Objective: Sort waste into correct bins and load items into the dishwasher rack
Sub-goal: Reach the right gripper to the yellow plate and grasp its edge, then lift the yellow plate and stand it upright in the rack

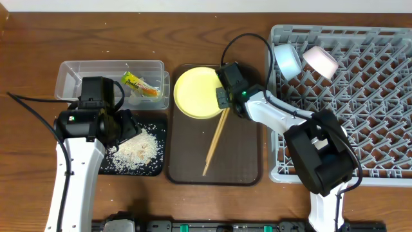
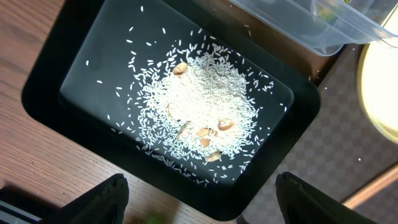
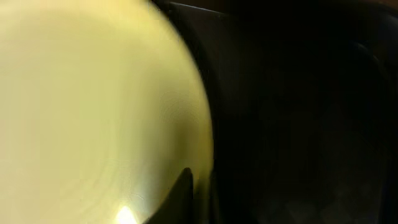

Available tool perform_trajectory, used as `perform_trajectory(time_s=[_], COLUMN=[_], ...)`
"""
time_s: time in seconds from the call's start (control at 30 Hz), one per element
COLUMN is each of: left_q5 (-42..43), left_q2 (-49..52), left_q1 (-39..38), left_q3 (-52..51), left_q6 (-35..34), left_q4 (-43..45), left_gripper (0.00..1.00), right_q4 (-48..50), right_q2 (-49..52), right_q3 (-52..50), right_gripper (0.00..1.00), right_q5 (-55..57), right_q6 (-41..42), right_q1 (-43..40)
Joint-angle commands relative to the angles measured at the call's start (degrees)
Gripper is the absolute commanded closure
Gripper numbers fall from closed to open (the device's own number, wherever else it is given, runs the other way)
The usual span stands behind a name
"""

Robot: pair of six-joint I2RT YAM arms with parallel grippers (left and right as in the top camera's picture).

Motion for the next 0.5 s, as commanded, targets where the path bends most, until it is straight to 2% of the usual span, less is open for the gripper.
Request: perform_trajectory(time_s=[0.0,0.17,0.3,0.47], left_q5=[-0.2,-0.2,-0.2,-0.2], left_q2=[-0.4,-0.4,-0.4,-0.4], left_q1=[0.3,0.3,0.3,0.3], left_q3=[-0.2,-0.2,-0.2,-0.2], left_q6=[-0.2,-0.2,-0.2,-0.2], left_q4=[-0.4,-0.4,-0.4,-0.4], left_gripper=[0.21,0.21,0.21,0.21], right_q4=[-0.2,-0.3,-1.2,-4.2], right_q2=[0.9,-1.7,-8.0,-19.2], right_q3=[0.0,0.1,0.1,0.1], right_gripper=[0.99,0.99,0.99,0.99], right_q5=[0.6,0.9,3.7,6.2], right_q6=[1.5,1.1,0.3,-6.7], right_q1=[0.4,-0.3,-1.7,-3.0])
